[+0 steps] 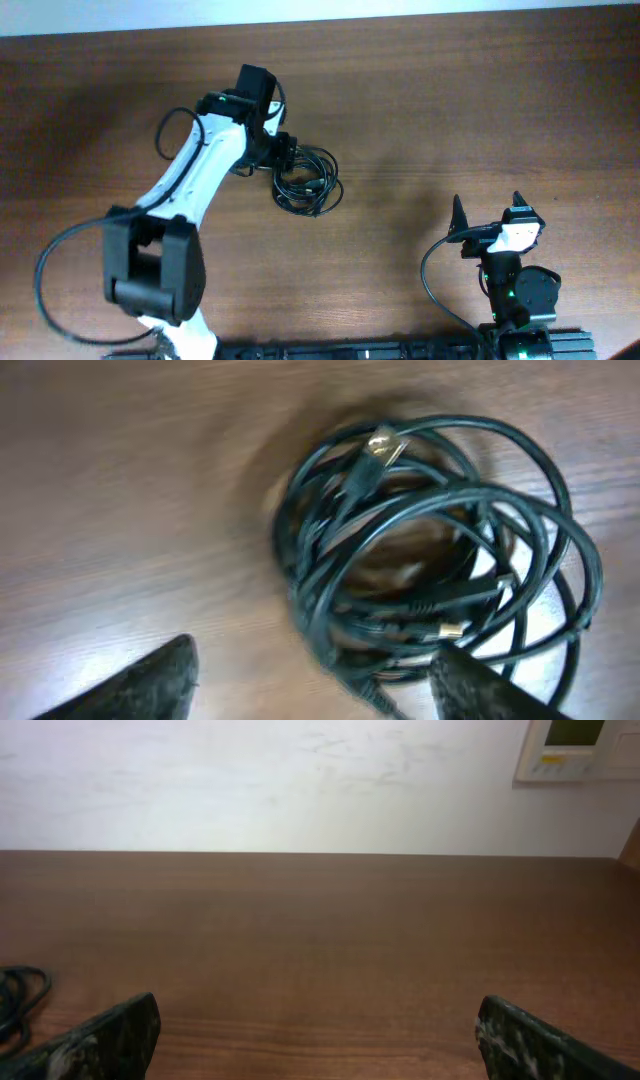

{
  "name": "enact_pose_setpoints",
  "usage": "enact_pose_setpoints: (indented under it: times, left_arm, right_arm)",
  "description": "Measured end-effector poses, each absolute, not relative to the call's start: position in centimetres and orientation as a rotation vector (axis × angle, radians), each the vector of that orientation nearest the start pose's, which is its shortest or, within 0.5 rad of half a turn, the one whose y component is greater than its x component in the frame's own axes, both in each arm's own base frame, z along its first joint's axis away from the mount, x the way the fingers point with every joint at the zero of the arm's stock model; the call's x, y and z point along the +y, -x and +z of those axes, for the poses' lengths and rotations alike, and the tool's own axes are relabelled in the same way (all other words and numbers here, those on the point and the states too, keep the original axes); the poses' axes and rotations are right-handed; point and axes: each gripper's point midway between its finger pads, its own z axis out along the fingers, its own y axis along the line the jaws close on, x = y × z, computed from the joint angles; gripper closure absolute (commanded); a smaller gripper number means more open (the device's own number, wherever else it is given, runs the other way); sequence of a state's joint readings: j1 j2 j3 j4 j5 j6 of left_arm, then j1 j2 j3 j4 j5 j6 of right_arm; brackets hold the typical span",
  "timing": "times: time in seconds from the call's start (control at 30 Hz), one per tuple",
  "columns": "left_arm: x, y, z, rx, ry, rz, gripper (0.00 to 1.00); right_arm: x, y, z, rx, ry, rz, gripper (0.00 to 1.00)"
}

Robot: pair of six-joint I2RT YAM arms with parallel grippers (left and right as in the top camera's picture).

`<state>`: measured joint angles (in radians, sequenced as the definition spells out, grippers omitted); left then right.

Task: Untangle cables
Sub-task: 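Lift the grasped cable loop with the left gripper, shaking it loose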

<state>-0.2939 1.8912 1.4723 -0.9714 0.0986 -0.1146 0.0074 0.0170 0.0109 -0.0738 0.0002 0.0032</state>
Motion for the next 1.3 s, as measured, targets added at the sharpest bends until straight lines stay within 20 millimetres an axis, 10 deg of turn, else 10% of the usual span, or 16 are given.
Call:
enact_pose_setpoints:
  times: [0.07,0.2,0.33,0.43,0.57,0.73,0.9,1.1,1.17,1.3]
  left_arm:
    - [-13.9,-37.7,6.5,2.967,-0.319,-0.252,0.43]
    - [-14.3,-37.5,3.6,3.024,-0.354,-0.275,0.96]
    - [-14.4,-37.6,3.4,3.043,-0.359,-0.278,1.00]
    - [-15.1,-39.6,8.9,2.976,-0.361,-0.294,1.00]
    - [-16.1,-42.7,23.4,2.626,-0.202,-0.400,1.00]
    - [-18.0,-42.6,27.5,2.557,0.145,-0.782,0.95]
    - [-13.8,-44.4,29.7,2.471,0.488,-1.093,0.96]
    - [-9.0,-42.2,24.7,2.627,0.673,-0.513,0.57]
    - [-9.6,-42.8,24.9,2.606,0.558,-0.434,0.26]
    - [-12.7,-43.8,26.4,2.561,0.159,-0.534,0.13]
  right_arm:
    - [0.2,-24.6,15.7,1.651,0.004,0.008,0.02]
    - [0.2,-24.6,15.7,1.651,0.004,0.008,0.02]
    - [0.2,-24.6,15.7,1.651,0.003,0.008,0.02]
    - [0.2,-24.6,15.7,1.651,0.004,0.008,0.02]
    - [0.2,-24.6,15.7,1.650,0.004,0.008,0.02]
    - [0.2,-24.6,15.7,1.651,0.004,0.008,0.02]
    - [0.2,-24.6,15.7,1.650,0.004,0.007,0.02]
    - [0.2,-24.6,15.7,1.651,0.004,0.008,0.02]
    - [0.2,-24.6,15.7,1.650,0.003,0.008,0.02]
    - [0.2,-24.6,15.7,1.651,0.004,0.008,0.02]
